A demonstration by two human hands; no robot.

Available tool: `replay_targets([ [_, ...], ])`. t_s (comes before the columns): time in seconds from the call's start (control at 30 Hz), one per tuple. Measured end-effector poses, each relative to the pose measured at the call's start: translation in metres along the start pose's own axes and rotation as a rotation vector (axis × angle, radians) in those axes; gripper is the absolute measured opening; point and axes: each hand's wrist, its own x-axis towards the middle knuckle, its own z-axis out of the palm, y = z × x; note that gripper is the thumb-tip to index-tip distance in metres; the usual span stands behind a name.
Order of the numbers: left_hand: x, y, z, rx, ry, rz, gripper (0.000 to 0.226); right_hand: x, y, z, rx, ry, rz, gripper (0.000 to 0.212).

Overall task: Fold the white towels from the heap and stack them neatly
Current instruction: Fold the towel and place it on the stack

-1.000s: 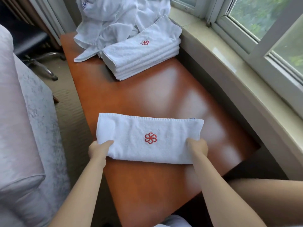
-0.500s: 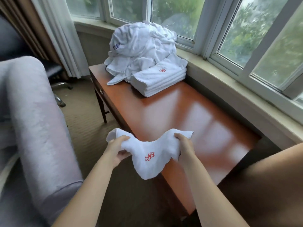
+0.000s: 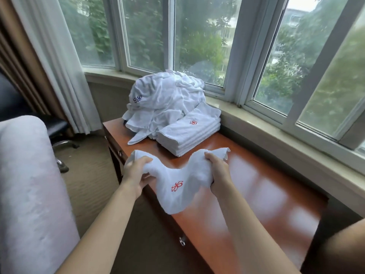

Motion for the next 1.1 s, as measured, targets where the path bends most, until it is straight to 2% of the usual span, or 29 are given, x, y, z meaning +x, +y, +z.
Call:
replay_targets([
  [0.1,0.033,0.021,0.023,0.021,0.053,0.062,0.016,0.037,-0.013,0.028,0.034,-0.059,0.003,0.028],
  [0.2,0.068,0.043,0.04,0.067,0.095,0.106,0.012,0.072,-0.034,0.046,0.105,-0.091,0.019,0.02],
  [0.4,0.127,0.078,0.062,0.013,0.012,0.202,0.019,0.126,-0.068,0.071,0.197,-0.062,-0.021,0.038],
  [0.5,0.153,0.089,0.07,0.011,-0.081,0.216,0.03,0.142,-0.068,0.095,0.196,-0.05,-0.027,0.04],
  [0.73,0.25,0.129,0.066,-0.007,-0.303,0.192,0.032,0.178,-0.063,0.161,0.176,0.06,-0.059,0.038],
  [0.8,0.283,0.144,0.064,-0.008,-0.362,0.169,0.041,0.187,-0.069,0.182,0.208,0.132,-0.087,0.037],
  [0.9,0.322,0.166,0.063,0.029,-0.537,0.148,0.057,0.197,-0.069,0.222,0.252,0.221,-0.1,0.042],
  [1.0,0.347,0.178,0.071,0.061,-0.669,0.156,0.034,0.205,-0.065,0.254,0.263,0.242,-0.092,0.042],
  [1.1,0.363,0.184,0.088,0.066,-0.739,0.11,0.032,0.212,-0.065,0.262,0.312,0.276,-0.095,0.042],
])
